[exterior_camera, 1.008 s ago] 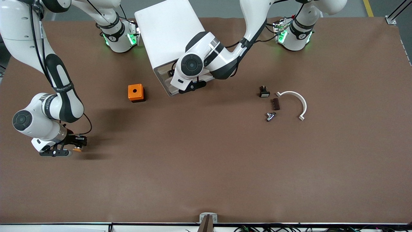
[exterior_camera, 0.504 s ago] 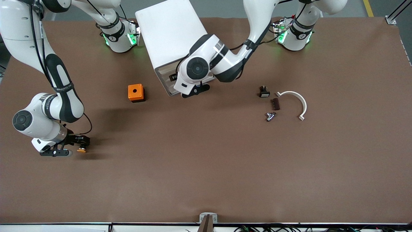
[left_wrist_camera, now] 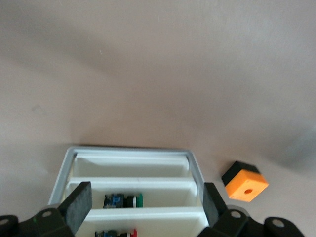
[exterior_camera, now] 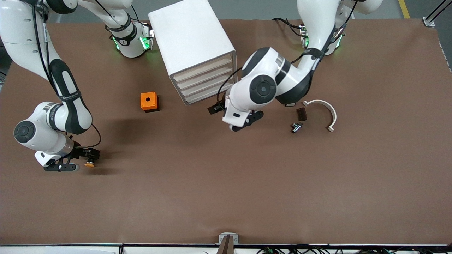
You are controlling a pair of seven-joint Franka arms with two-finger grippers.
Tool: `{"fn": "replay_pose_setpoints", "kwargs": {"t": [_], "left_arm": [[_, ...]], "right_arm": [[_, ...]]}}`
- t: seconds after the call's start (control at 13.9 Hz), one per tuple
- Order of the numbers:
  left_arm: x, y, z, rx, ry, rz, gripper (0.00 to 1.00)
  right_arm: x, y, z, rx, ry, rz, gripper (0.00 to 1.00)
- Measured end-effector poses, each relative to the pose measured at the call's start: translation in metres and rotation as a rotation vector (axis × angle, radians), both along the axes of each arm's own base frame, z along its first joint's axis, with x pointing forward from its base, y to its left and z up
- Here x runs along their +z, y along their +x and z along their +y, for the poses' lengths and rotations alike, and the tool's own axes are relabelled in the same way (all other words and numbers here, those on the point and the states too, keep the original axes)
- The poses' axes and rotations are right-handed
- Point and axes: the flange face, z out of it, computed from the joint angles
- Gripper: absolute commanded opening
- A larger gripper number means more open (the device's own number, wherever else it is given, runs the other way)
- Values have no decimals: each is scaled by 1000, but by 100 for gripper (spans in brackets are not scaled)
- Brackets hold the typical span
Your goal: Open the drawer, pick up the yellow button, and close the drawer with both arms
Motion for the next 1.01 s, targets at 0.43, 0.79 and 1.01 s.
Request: {"fn": "replay_pose_setpoints", "kwargs": {"t": [0.43,0.79,1.01], "left_arm": [[40,32,56,54,17,-35,99],[111,56,152,-38,17,-111,99],[156,51,231,-206,41,-123,99]], "right_arm": [[0,0,5,3,6,11,100],[42,8,22,4,24,44,100],[107,12,30,2,39,92,100]]}}
